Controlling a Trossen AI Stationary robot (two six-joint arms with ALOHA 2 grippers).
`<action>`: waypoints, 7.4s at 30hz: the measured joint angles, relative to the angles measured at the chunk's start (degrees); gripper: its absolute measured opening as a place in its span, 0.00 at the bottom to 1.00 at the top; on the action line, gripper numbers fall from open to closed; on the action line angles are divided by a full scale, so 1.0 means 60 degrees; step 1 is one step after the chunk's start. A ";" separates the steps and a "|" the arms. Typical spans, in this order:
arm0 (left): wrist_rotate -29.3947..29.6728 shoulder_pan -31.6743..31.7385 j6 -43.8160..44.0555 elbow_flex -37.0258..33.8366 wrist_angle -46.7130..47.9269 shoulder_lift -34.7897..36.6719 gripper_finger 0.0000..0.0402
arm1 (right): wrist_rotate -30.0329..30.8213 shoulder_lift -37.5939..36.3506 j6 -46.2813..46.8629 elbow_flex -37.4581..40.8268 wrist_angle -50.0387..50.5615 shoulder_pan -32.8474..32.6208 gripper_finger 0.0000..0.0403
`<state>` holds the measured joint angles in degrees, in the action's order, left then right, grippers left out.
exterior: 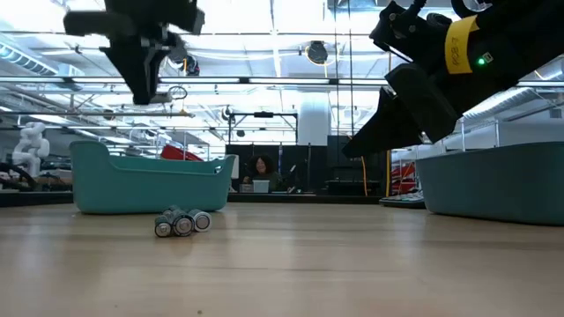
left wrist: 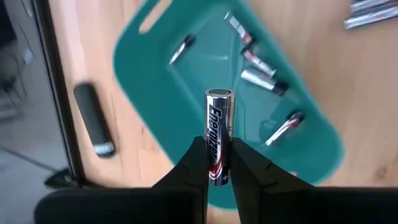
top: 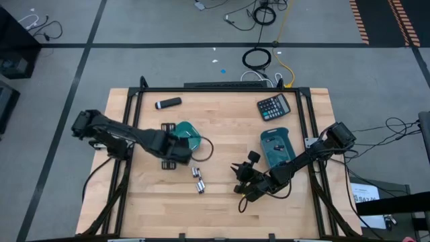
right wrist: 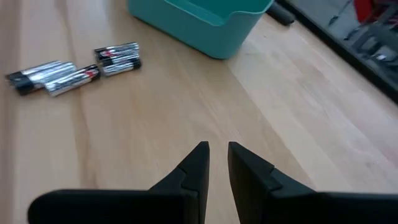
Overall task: Sort batteries
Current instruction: Put the white battery into the green bin
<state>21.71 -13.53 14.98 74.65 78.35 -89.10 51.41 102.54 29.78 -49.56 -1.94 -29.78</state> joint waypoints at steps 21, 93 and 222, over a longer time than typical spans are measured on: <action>-0.0658 0.0568 -0.0158 -0.0933 -0.1542 0.0041 0.46 | -0.0322 0.0000 0.0007 0.0000 0.0008 -0.0001 0.12; -0.1864 -0.1433 -0.7876 -0.0649 -0.4976 -0.3529 0.36 | -0.0341 0.0000 -0.0036 0.0000 0.0074 -0.0003 0.12; -0.2400 -0.0834 -0.8552 -0.0305 -0.5099 -0.3909 0.29 | -0.0800 0.0382 -0.0152 0.0004 -0.0077 0.0029 0.12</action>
<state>7.32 -18.54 -36.33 72.82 47.75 -112.56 46.61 104.84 28.87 -49.54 -2.40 -29.61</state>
